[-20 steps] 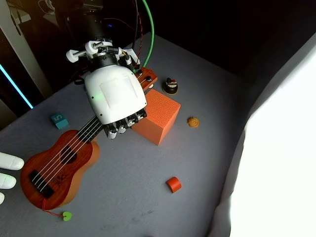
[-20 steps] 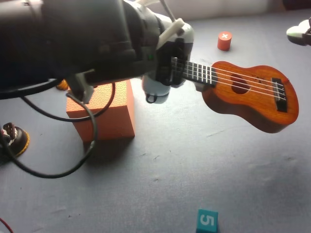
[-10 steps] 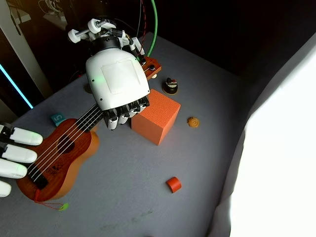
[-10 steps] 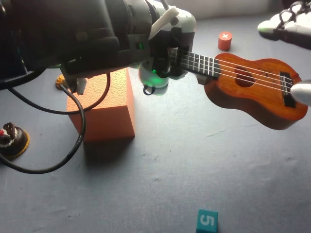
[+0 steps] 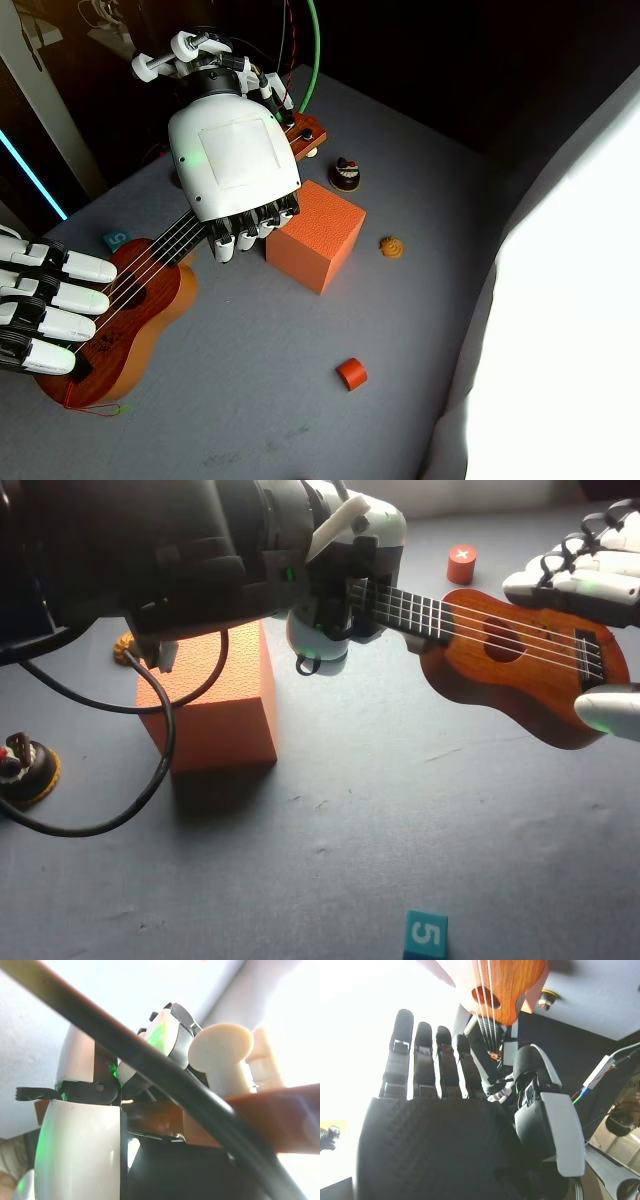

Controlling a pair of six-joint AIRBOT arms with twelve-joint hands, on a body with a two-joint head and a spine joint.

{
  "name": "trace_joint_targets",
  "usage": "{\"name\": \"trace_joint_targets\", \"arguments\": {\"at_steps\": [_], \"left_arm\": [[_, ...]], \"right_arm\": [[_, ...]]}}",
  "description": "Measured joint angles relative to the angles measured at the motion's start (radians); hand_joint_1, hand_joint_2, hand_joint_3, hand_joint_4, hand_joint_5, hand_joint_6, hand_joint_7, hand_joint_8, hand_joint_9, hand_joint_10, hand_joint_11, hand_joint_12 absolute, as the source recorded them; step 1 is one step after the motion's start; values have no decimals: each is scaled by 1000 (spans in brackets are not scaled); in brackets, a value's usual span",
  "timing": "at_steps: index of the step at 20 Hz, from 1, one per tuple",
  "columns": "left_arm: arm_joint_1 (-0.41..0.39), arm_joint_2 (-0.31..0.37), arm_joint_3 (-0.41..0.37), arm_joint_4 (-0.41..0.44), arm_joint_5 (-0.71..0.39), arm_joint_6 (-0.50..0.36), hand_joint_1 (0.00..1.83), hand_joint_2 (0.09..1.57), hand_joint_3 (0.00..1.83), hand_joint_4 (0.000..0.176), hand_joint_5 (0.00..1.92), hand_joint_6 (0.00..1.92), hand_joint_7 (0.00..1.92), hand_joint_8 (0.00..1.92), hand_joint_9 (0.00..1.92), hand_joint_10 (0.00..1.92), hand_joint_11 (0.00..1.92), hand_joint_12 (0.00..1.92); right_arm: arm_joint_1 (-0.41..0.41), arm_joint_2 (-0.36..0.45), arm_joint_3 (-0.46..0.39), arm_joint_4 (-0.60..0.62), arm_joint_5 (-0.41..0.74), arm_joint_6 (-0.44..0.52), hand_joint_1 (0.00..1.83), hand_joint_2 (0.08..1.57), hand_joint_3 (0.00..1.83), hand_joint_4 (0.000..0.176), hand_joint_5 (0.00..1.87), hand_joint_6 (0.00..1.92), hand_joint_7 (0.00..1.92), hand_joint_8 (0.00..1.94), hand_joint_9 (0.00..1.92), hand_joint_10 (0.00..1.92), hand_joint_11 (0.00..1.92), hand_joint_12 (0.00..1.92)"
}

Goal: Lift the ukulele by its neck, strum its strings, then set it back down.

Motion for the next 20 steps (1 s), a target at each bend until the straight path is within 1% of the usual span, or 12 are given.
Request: {"name": "trace_joint_targets", "arguments": {"at_steps": [1, 3, 5, 8, 11, 12, 13, 15, 17, 18, 20], "left_arm": [[0, 0, 0, 0, 0, 0, 1486, 1195, 0, 0, 1227, 1921, 1265, 1921, 1376, 1921, 1413, 1921], [0, 0, 0, 0, 1, 1, 1500, 1197, 1, 0, 1220, 1921, 1267, 1921, 1381, 1921, 1419, 1921], [0, 0, 0, 0, -1, 1, 1508, 1201, 2, 0, 1207, 1921, 1268, 1921, 1377, 1921, 1417, 1921], [0, 0, 0, 4, -2, 1, 1508, 1188, 0, 0, 1205, 1921, 1248, 1921, 1377, 1921, 1416, 1921], [0, 0, 0, 7, -2, 1, 1485, 1192, 0, 0, 1217, 1921, 1281, 1921, 1386, 1921, 1411, 1921], [0, 0, 0, 7, -3, 1, 1482, 1203, 4, 0, 1210, 1921, 1265, 1921, 1372, 1921, 1400, 1921], [0, 0, 0, 7, -2, 1, 1502, 1198, 1, 0, 1212, 1921, 1259, 1921, 1373, 1921, 1402, 1921], [0, 0, 0, 8, -2, 2, 1481, 1197, 0, 0, 1224, 1921, 1280, 1921, 1382, 1921, 1408, 1921], [0, 0, 0, 7, 0, 5, 1513, 1195, 0, 0, 1213, 1921, 1280, 1921, 1385, 1921, 1419, 1921], [0, 0, 0, 7, 0, 5, 1509, 1189, 0, 0, 1219, 1921, 1279, 1921, 1381, 1921, 1412, 1921], [0, 0, 0, 8, 0, 5, 1475, 1195, 0, 0, 1213, 1921, 1259, 1921, 1362, 1921, 1390, 1921]], "right_arm": [[0, -3, 0, -1, 2, 0, 190, 1392, 2, 0, 45, 173, 103, 7, 8, 226, 0, 447], [-2, -8, 2, -1, 12, 0, 236, 1380, 0, 0, 68, 203, 125, 7, 10, 253, 0, 470], [-16, -22, 13, 0, 22, 0, 252, 1379, 0, 0, 67, 211, 121, 5, 0, 236, 0, 473], [-49, -43, 27, 0, 9, 0, 186, 1398, 5, 0, 29, 208, 95, 1, 0, 194, 0, 449], [-55, -45, 27, 1, 17, 0, 215, 1388, 0, 0, 52, 228, 122, 10, 25, 211, 0, 456], [-55, -45, 26, -2, 14, 0, 229, 1383, 0, 0, 54, 251, 134, 9, 24, 236, 0, 508], [-56, -45, 23, -10, 11, 0, 227, 1384, 0, 0, 45, 273, 137, 5, 11, 263, 0, 478], [-63, -45, 14, -17, 9, 0, 197, 1392, 3, 0, 38, 285, 132, 2, 0, 275, 0, 466], [-74, -42, 6, -26, 10, 0, 204, 1395, 2, 0, 24, 342, 128, 0, 0, 279, 0, 398], [-74, -40, 3, -28, 8, 2, 195, 1392, 1, 0, 18, 384, 136, 2, 0, 317, 0, 478], [-81, -31, -7, -30, 8, 5, 207, 1393, 0, 0, 0, 445, 127, 3, 0, 284, 0, 423]]}}
